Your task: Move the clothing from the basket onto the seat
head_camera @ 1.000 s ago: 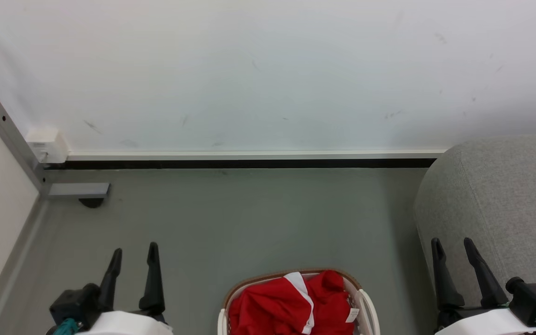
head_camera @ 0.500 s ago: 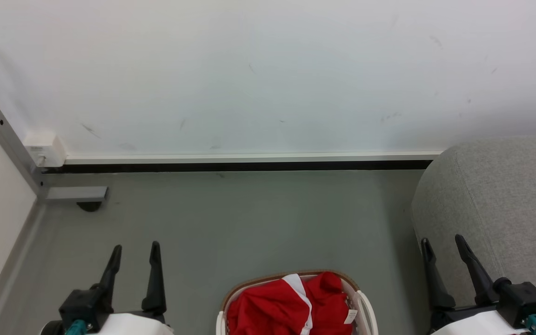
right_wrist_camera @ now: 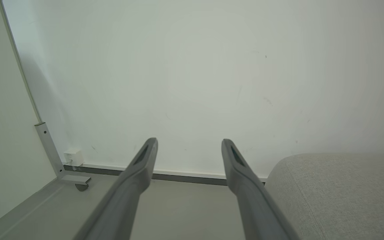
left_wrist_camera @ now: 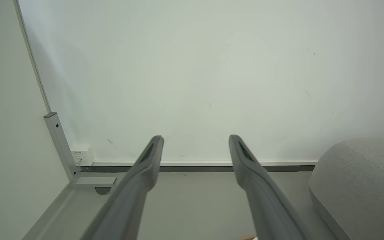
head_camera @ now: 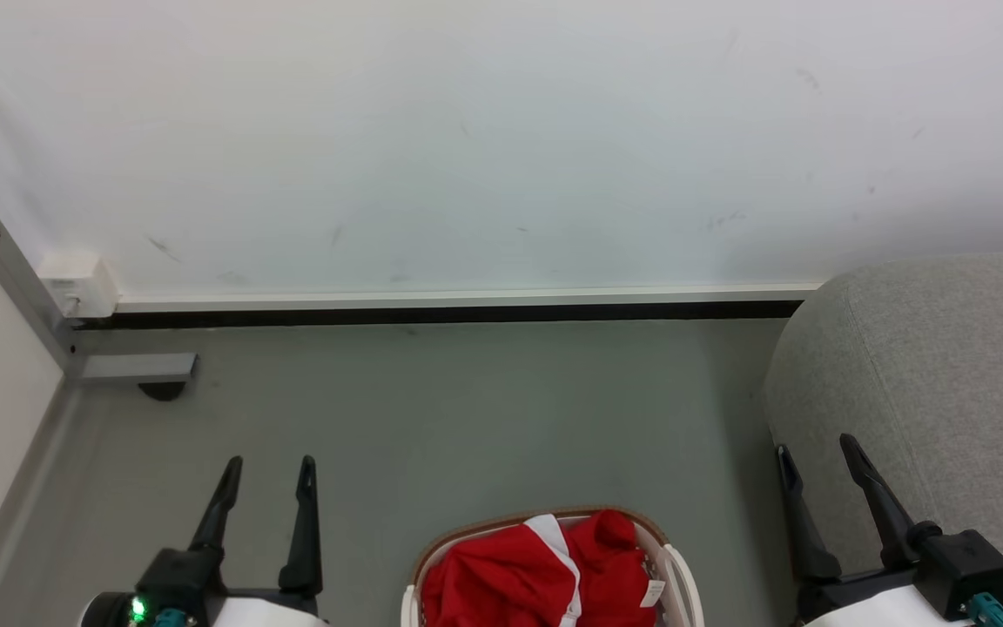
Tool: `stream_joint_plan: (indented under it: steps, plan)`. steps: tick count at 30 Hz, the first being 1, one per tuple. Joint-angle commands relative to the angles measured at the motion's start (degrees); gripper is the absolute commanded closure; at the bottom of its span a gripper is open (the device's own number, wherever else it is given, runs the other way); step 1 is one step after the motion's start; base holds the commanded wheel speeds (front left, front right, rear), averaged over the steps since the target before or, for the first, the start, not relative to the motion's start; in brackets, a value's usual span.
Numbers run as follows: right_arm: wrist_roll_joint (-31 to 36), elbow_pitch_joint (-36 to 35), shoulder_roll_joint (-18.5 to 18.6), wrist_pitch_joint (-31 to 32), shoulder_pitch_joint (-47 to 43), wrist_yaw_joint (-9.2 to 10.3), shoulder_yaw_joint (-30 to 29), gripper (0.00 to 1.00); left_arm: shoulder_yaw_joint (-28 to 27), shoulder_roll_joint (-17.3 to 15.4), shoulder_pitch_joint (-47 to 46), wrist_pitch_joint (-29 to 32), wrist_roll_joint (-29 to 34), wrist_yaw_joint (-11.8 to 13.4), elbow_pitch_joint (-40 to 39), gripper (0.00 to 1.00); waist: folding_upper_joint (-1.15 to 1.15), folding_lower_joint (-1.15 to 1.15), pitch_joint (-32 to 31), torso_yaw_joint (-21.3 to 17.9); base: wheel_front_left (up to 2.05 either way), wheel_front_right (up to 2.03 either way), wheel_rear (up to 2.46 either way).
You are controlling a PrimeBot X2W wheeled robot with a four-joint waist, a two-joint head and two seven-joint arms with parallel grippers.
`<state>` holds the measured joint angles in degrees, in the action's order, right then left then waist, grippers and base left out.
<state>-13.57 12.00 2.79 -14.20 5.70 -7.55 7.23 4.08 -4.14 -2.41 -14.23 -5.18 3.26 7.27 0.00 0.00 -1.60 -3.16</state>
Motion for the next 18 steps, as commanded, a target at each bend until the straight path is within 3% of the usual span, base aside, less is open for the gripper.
stream_joint_plan:
  steps: [1, 7, 18]
  plan:
    - [1.1, -0.3, 0.2, -0.7, 0.5, 0.11, 0.2, 0.00, 0.0, 0.1, 0.5, -0.6, 1.4, 0.2, -0.3, 0.00, 0.00, 0.00, 0.0, -0.1, 0.00, 0.00, 0.00]
    - [2.9, -0.4, 0.2, -1.1, 0.5, 0.12, 0.6, 0.00, -0.1, 0.3, 0.7, -1.0, 3.8, 0.2, -0.5, 0.00, 0.00, 0.00, 0.0, -0.4, 0.00, 0.00, 0.00]
    - [1.7, -0.3, 0.2, -1.0, 0.7, 0.12, 0.6, 0.00, -0.9, 0.7, 0.4, -0.9, 2.7, -0.6, 0.2, 0.00, 0.00, 0.00, 0.5, -0.7, 0.00, 0.00, 0.00]
